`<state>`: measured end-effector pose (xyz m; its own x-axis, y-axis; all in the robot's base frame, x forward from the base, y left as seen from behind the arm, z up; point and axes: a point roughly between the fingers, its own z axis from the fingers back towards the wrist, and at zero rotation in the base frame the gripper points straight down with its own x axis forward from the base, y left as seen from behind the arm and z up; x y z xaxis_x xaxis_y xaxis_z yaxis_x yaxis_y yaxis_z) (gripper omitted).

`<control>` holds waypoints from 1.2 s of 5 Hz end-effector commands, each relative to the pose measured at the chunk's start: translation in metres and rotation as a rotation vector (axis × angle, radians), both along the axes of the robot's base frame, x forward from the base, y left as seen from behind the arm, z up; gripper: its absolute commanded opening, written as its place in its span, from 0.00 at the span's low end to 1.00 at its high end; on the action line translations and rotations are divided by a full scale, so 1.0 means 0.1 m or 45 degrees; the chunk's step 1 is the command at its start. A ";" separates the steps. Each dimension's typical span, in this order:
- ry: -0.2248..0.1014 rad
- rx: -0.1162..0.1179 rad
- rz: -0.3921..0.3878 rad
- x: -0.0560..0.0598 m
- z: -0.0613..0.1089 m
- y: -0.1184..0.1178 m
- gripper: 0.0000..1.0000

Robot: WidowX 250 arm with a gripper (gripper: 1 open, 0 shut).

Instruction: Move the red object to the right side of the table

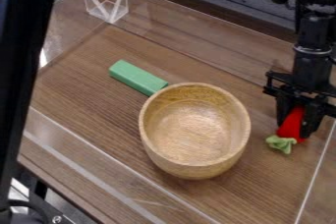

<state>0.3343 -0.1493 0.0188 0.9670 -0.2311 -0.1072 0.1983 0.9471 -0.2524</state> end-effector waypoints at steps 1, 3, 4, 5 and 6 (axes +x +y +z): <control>-0.025 -0.020 -0.035 -0.03 0.11 -0.03 0.00; -0.034 -0.048 -0.038 -0.04 0.21 -0.01 0.00; -0.040 -0.063 -0.040 -0.04 0.26 0.00 0.00; -0.047 -0.078 -0.042 -0.05 0.31 0.02 0.00; -0.055 -0.094 -0.044 -0.05 0.37 0.03 0.00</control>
